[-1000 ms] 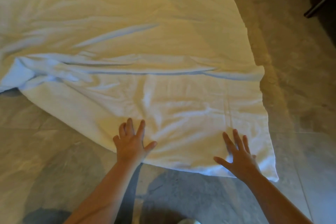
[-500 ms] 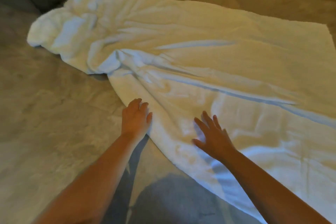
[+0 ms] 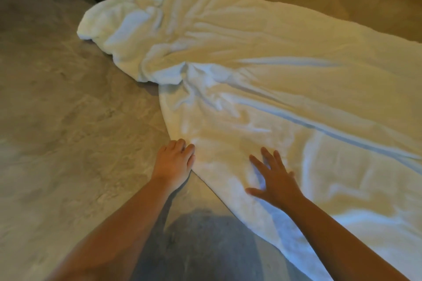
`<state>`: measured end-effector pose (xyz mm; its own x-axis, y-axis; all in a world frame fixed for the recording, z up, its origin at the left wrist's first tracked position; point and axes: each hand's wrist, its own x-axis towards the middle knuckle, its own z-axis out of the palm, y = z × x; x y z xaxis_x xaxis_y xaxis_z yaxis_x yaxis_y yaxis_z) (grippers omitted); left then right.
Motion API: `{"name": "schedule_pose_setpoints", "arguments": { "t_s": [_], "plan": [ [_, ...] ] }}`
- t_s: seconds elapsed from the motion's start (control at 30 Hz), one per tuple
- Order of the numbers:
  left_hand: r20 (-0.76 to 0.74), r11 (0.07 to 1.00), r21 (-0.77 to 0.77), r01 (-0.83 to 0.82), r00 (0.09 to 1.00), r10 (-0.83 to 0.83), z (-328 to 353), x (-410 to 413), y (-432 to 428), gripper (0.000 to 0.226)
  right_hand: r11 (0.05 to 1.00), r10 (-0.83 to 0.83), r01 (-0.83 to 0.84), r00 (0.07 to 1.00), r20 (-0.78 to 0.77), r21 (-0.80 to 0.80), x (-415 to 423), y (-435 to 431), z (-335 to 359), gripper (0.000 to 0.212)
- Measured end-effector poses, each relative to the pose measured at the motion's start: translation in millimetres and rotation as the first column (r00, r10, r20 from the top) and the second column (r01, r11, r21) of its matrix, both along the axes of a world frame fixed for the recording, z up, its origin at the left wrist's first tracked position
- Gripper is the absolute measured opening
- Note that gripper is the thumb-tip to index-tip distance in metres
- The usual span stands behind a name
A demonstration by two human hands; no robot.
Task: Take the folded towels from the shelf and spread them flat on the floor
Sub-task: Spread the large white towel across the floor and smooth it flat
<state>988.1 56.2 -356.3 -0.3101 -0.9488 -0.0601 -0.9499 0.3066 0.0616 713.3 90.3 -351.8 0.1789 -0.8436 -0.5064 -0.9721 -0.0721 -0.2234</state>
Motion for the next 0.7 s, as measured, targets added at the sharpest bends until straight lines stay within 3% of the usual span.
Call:
{"name": "schedule_pose_setpoints", "arguments": {
  "t_s": [0.17, 0.27, 0.33, 0.37, 0.43, 0.47, 0.63, 0.7],
  "plan": [
    [-0.070, 0.994, 0.105, -0.035, 0.997, 0.043, 3.8, 11.2, 13.4, 0.026, 1.000, 0.010, -0.010, 1.000, 0.019, 0.030, 6.8, -0.5, 4.8, 0.092],
    [-0.214, 0.967, 0.115, -0.228, 0.945, 0.248, 11.0, 14.8, -4.3, 0.022, 0.999, 0.030, -0.031, 0.997, 0.068, 0.014, 15.6, -8.8, 12.6, 0.088],
    [-0.377, 0.858, 0.156, -0.489, 0.774, 0.509, 14.7, 20.4, -21.8, 0.023, 0.998, 0.064, -0.061, 0.993, 0.103, -0.032, 27.1, -22.0, 20.4, 0.082],
    [-0.446, 0.754, 0.241, -0.611, 0.620, 0.645, 16.5, 23.8, -30.1, 0.029, 0.996, 0.073, -0.066, 0.989, 0.128, -0.054, 35.7, -29.8, 24.4, 0.079],
    [-0.482, 0.555, 0.462, -0.692, 0.329, 0.812, 17.2, 28.8, -42.9, 0.042, 0.994, 0.093, -0.081, 0.979, 0.183, -0.073, 58.0, -44.5, 31.3, 0.074],
    [-0.494, 0.525, 0.531, -0.666, 0.260, 0.830, 16.2, 30.9, -47.9, 0.045, 0.992, 0.114, -0.101, 0.973, 0.199, -0.075, 70.8, -52.6, 33.9, 0.072],
    [-0.605, 0.535, 0.658, -0.530, 0.051, 0.795, 11.6, 26.6, -56.3, 0.045, 0.984, 0.171, -0.151, 0.948, 0.268, -0.095, 119.2, -89.7, 51.8, 0.063],
    [-0.566, 0.512, 0.682, -0.521, 0.067, 0.822, 7.2, 28.8, -58.7, 0.039, 0.983, 0.164, -0.134, 0.947, 0.275, -0.126, 135.0, -102.8, 57.5, 0.059]
  ]
}}
